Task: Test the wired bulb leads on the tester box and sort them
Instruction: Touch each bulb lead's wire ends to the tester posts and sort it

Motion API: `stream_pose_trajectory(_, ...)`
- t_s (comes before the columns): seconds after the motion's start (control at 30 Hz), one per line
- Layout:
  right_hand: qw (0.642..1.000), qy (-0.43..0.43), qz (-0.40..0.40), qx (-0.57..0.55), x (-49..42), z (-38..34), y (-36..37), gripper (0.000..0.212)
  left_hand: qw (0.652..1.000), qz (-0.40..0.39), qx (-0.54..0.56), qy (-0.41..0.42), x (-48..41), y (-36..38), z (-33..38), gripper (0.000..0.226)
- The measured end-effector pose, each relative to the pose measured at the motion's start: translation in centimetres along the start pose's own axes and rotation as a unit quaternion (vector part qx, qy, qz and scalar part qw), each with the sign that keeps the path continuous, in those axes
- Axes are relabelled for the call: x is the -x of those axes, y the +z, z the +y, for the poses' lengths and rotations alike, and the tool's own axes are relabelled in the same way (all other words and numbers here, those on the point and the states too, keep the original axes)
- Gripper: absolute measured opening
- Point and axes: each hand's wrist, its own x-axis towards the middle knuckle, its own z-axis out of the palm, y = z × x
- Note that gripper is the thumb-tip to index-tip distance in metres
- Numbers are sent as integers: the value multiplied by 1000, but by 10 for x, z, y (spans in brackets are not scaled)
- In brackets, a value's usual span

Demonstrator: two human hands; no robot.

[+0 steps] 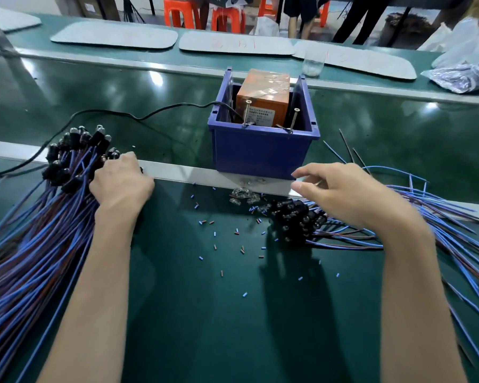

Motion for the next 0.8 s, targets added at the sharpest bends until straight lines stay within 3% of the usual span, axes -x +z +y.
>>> stream_pose_trajectory(0.3, 999, -47, -13, -24, 2, -10, -4, 34, 999, -32, 14, -16, -2, -2, 3, 36)
stream_pose_trajectory(0.67, 996, -86, -10, -32, 9, -27, -5, 32, 997, -56, 43, -3, 1, -16, 4, 18)
stream_pose_trajectory(0.73, 995, -96, -16, -27, 10, -33, -3, 33, 998, -37, 54, 7, 1, -21, 3, 12)
stream_pose_trajectory(0.8, 994, -107, -28, -22, 11, -39, 1, 34, 998, 7, 59, 9, 2, -29, 2, 19)
